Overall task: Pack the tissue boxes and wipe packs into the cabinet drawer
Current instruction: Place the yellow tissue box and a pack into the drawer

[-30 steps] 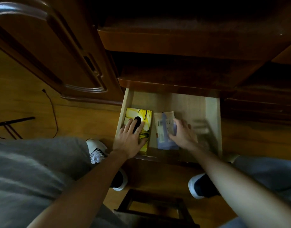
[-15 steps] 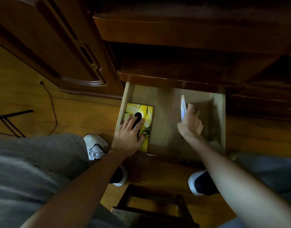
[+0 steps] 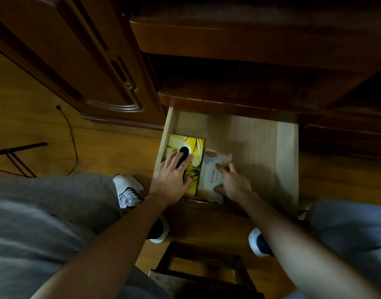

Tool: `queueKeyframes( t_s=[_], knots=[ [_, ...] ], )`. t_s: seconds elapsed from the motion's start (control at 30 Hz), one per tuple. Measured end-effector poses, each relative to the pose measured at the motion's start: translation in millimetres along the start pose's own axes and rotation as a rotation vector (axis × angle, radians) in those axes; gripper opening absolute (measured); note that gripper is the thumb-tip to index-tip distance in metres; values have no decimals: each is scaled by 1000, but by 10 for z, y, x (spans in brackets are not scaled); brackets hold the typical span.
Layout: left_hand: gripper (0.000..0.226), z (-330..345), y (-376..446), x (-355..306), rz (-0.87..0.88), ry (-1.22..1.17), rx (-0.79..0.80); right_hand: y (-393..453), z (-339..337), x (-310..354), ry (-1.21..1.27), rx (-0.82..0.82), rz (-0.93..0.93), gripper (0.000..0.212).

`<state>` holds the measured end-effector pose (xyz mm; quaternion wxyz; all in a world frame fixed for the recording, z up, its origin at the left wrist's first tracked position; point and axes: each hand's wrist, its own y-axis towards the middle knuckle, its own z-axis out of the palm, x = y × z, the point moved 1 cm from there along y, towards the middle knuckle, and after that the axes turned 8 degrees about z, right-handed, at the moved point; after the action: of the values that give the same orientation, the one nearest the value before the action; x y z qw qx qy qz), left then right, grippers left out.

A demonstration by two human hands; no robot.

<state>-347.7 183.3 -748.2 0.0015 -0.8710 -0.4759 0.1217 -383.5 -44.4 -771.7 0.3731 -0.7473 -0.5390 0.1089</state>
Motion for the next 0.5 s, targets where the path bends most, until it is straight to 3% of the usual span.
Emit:
queueKeyframes(
  t_s=[0.2,0.33,0.4,0.5],
  knots=[
    [66,-109,11,-46,13,20,105,-78,-167,55,18,65,-45,90],
    [67,-532,147,-133,26,20,195,-295,-660,52,183,-31,-99,78],
    [61,-956,280,-194,29,18,114,-472,-1041,104,286,-143,-178,65],
    [55,-1829,463,-304,74,18,-148,-883,-1788,232,248,-489,-314,42]
  ],
)
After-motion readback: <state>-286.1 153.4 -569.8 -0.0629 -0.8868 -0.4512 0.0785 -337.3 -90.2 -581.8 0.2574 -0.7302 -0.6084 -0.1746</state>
